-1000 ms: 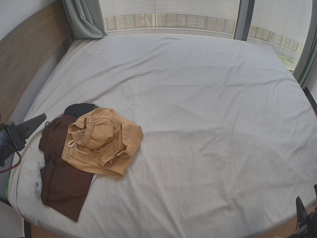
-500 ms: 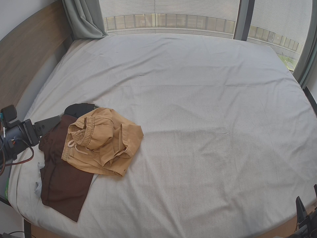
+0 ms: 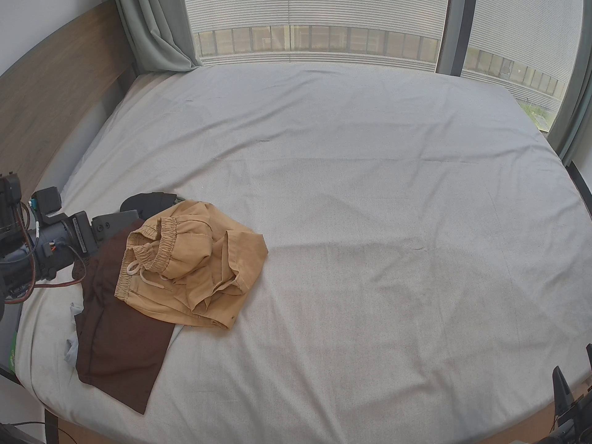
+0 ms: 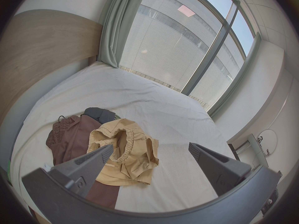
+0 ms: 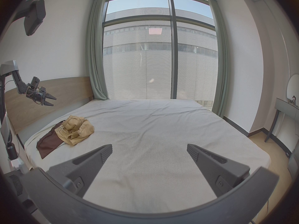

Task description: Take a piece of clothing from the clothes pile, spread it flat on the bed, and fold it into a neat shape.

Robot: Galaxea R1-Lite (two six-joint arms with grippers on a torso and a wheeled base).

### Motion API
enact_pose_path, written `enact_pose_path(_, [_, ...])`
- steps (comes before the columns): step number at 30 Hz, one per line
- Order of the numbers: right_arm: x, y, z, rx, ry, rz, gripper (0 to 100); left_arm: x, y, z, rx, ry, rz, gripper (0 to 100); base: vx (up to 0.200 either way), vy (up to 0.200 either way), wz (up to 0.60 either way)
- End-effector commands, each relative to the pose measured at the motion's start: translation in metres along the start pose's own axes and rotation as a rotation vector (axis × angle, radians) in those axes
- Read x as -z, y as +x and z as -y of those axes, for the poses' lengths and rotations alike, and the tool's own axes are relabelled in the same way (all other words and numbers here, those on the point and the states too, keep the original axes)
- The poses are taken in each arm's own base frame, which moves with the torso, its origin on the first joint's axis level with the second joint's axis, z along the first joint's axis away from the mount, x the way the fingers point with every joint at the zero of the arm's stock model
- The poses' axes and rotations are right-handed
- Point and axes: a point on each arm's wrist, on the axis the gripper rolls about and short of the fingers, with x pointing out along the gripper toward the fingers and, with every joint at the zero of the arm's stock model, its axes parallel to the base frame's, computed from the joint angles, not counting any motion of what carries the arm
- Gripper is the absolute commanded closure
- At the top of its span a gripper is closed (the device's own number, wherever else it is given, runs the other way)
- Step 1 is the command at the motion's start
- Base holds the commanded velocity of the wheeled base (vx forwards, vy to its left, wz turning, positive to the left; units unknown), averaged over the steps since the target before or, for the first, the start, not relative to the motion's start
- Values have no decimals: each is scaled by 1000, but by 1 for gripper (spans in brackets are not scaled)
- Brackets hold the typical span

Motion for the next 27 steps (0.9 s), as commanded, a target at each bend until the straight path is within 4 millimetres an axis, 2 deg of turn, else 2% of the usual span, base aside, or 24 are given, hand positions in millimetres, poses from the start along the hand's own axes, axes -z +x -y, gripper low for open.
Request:
enact_pose_path(1, [5,1,0,-1,-1,-9,0,2,21,-9,11,-19,-48,0,0,0,0])
enact_pose_path(16, [5,1,0,-1,-1,-7,0,-2,65,-16,37,-14,-73,0,0,0,0])
enact_pose_path(25, [5,1,0,-1,-1,-9,0,5,90,-24,36,-20,-112,0,0,0,0])
enact_pose_path(27, [5,1,0,-1,-1,-9,0,8,101,-28,36,-18,-112,0,0,0,0])
